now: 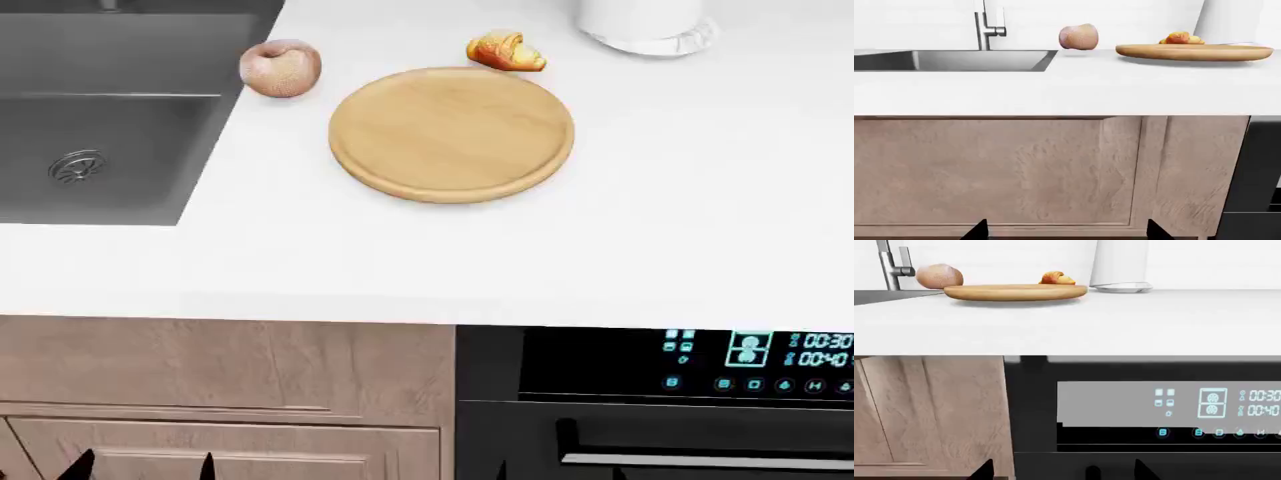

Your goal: Place the pastries on the plates.

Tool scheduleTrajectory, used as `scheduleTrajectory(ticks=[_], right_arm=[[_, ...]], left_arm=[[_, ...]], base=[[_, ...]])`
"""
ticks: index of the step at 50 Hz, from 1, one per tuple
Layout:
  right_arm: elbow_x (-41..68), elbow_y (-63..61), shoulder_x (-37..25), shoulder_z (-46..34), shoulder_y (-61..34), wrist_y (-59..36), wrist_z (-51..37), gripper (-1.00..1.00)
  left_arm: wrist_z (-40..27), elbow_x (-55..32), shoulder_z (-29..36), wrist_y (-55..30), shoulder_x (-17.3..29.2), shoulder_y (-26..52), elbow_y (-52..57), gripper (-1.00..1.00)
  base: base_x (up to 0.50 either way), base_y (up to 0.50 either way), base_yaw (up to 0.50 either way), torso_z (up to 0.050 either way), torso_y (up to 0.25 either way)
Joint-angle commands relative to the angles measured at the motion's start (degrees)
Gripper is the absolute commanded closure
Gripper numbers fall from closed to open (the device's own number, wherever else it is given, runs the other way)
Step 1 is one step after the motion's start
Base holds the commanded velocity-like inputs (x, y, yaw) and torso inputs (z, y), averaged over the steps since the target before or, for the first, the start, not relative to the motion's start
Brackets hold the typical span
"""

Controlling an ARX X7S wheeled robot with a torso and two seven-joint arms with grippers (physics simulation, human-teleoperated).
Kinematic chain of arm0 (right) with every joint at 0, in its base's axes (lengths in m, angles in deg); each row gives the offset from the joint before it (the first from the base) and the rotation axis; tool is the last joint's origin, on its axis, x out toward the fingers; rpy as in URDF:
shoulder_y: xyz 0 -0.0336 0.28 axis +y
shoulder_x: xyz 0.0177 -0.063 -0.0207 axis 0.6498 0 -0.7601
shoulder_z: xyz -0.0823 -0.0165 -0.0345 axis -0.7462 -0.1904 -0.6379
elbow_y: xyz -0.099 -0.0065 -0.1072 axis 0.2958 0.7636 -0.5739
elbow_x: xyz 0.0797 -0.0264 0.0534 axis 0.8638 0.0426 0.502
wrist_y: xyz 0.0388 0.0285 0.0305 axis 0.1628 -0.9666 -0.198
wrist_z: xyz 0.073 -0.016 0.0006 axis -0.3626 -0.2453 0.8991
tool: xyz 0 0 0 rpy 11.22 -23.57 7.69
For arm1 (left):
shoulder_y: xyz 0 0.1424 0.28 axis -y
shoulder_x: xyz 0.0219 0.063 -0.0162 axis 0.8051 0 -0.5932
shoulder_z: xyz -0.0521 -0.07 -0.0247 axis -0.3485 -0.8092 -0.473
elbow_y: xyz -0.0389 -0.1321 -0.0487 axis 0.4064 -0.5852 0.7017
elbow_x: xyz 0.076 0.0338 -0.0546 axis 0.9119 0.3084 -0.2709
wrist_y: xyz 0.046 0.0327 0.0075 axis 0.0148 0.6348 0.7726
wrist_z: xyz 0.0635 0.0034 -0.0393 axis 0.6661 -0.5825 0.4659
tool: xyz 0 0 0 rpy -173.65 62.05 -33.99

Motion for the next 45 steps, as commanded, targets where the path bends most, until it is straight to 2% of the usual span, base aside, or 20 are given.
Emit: scheduleTrajectory(ticks=[1, 23, 24, 25, 27, 30, 31, 33, 35, 37, 40, 44, 45], right_arm=[[0.73, 0.69, -0.83, -0.98, -0.36, -0.14, -1.57, -1.00], [2.76, -0.48, -3.85, -4.42, 0.17, 0.89, -5.07, -1.00], [2.76, -0.48, -3.85, -4.42, 0.17, 0.89, -5.07, -1.00], [-0.34, -0.43, -0.80, -0.98, 0.27, 0.80, -1.59, -1.00], [0.40, -0.95, -1.28, -1.51, 0.41, 0.72, -2.18, -1.00], [1.45, -4.94, -1.84, -2.07, 1.07, -1.23, -2.86, -1.00], [1.37, -7.83, -2.21, -2.02, 1.28, -3.06, -3.32, -1.00], [1.68, -11.82, -3.00, -1.60, 1.11, -6.22, -3.79, -1.00], [3.41, -17.15, -3.92, -0.37, 0.24, -11.62, -3.73, -1.00], [4.24, -22.25, -4.93, 0.22, -0.65, -17.29, -3.87, -1.00], [5.24, -30.76, -6.90, 1.07, -2.78, -27.12, -3.99, -1.00], [7.99, -37.86, -8.50, 2.88, -6.96, -38.40, -3.88, -1.00], [8.19, -39.22, -9.03, 3.03, -8.13, -40.94, -4.02, -1.00]], left_arm=[[-1.38, -2.07, 0.28, -0.54, 0.71, 0.52, -0.29, -1.00], [-6.01, -3.54, 3.48, 0.18, 3.84, 0.32, 0.62, -1.00], [-6.01, -3.54, 3.48, 0.18, 3.84, 0.32, 0.62, -1.00], [-2.67, -0.46, 0.51, -0.08, 0.87, 0.34, 0.47, -1.00], [-2.60, -0.60, 1.84, -0.61, 1.52, -0.24, 1.49, -1.00], [-3.02, -1.65, 2.33, -5.19, 2.19, -0.06, 5.48, -1.00], [-1.94, -3.64, 2.36, -10.98, 2.61, 0.11, 8.99, -1.00], [-2.34, -2.63, 3.32, -13.78, 3.44, 0.09, 14.23, -1.00], [-1.75, -4.02, 3.13, -18.39, 4.24, 1.20, 20.05, -1.00], [-2.60, -4.17, 2.99, -27.98, 5.07, 3.27, 24.99, -1.00], [-0.95, -5.00, 3.87, -33.74, 7.48, 4.95, 32.74, -1.00], [-1.65, -5.96, 3.28, -44.44, 8.39, 9.32, 38.99, -1.00], [-1.43, -6.43, 2.98, -44.74, 8.38, 10.27, 39.44, -1.00]], base=[[0.00, 0.00, 0.00, 0.000, 0.000], [0.00, 0.00, 0.00, 0.000, 0.000], [0.00, 0.00, 0.00, 0.000, 0.000], [0.00, 0.00, 0.00, 0.000, 0.000], [0.00, 0.00, 0.00, 0.000, 0.000], [0.00, 0.00, 0.00, 0.000, 0.000], [0.00, 0.00, 0.00, 0.000, 0.000], [0.00, 0.00, 0.00, 0.000, 0.000], [0.00, 0.00, 0.00, 0.000, 0.000], [0.00, 0.00, 0.00, 0.000, 0.000], [0.00, 0.00, 0.00, 0.000, 0.000], [0.00, 0.00, 0.00, 0.000, 0.000], [0.00, 0.00, 0.00, 0.000, 0.000]])
